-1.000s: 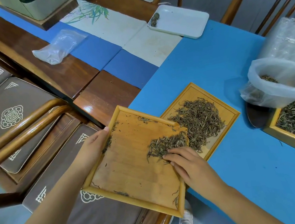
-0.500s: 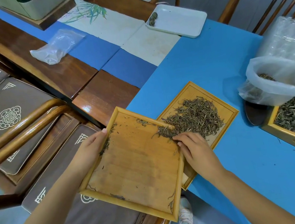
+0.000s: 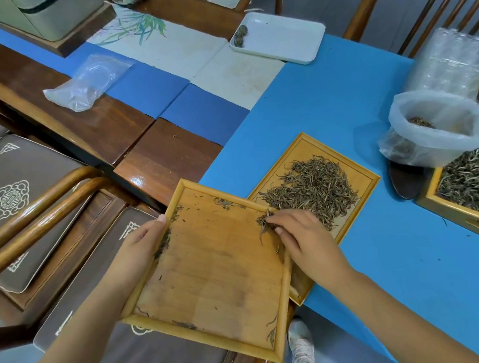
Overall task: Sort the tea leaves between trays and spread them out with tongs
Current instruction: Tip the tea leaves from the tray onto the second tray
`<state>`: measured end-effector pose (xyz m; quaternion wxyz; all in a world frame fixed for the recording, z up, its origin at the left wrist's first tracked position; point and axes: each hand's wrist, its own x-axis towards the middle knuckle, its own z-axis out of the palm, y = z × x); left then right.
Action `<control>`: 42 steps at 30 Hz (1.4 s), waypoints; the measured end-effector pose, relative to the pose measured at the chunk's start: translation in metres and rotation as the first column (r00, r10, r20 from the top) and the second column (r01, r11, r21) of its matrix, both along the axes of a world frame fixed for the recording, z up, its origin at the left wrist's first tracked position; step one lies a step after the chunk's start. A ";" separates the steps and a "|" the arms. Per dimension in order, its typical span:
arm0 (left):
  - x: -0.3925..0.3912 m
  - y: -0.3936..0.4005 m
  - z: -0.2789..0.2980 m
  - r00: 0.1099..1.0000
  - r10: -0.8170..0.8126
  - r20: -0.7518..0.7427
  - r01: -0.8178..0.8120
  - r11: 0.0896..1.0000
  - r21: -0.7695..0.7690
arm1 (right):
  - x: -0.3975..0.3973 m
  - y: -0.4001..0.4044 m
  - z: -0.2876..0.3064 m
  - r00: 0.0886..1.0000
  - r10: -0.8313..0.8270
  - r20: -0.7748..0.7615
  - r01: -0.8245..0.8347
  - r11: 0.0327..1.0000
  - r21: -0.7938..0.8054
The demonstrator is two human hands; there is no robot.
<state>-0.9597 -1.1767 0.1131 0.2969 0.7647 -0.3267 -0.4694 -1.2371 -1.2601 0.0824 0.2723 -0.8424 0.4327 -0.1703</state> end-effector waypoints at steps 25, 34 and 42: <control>-0.008 -0.001 0.007 0.999 0.045 0.023 -0.045 0.998 0.033 | -0.017 -0.005 -0.006 0.986 -0.163 0.028 0.159 0.980 0.117; -0.017 -0.016 0.009 0.998 0.056 0.011 -0.057 0.998 0.031 | -0.039 -0.012 0.005 0.948 -0.305 0.091 0.291 0.946 0.140; -0.031 -0.034 0.007 0.999 0.006 -0.038 -0.007 1.000 -0.010 | -0.062 -0.010 0.007 0.913 -0.389 0.124 0.368 0.915 0.163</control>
